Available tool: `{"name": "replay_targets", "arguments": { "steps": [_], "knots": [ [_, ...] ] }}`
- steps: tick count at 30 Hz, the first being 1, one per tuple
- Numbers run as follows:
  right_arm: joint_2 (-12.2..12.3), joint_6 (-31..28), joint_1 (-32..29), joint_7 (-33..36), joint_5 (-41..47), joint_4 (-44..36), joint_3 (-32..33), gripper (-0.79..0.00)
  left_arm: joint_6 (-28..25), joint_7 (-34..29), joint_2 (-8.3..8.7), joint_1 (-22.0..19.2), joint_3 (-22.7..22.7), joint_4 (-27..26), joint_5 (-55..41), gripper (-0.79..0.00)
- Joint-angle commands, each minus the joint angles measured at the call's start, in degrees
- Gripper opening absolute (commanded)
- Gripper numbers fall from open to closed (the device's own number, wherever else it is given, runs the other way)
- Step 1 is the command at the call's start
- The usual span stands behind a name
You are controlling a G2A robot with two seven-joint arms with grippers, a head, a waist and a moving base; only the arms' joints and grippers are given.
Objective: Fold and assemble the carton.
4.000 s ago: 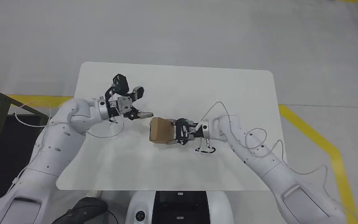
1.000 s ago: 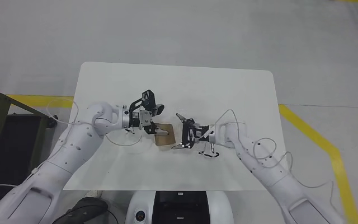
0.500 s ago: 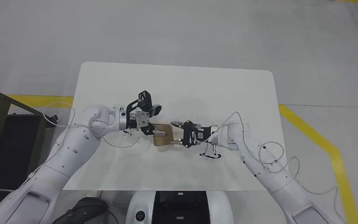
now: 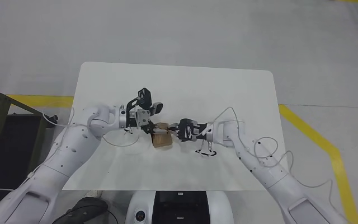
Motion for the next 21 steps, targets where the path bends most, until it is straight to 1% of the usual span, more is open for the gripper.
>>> {"name": "replay_targets", "arguments": {
  "steps": [1,7,10,15,21],
  "knots": [
    [-0.06,0.09,0.07,0.10,0.23,0.23,-0.08,-0.785,0.00,2.00,0.24,0.05,-1.52,0.57,-0.54,0.000],
    [-0.12,0.32,0.11,0.17,0.43,0.34,-0.18,-0.785,0.32,5.33,1.57,2.30,-7.44,2.56,0.07,0.000],
    [-0.13,0.42,0.19,0.16,0.56,0.39,-0.12,-0.785,3.36,5.78,2.06,4.33,-9.65,3.30,2.08,0.000],
    [-0.19,0.81,0.26,0.65,0.90,0.27,-0.08,-0.785,2.31,4.21,2.40,6.04,-10.47,4.37,1.56,0.000],
    [-0.29,1.15,0.39,1.67,1.34,-0.16,-0.08,-0.785,0.98,1.37,2.06,5.48,-8.54,2.37,2.62,0.000]
  ]
}}
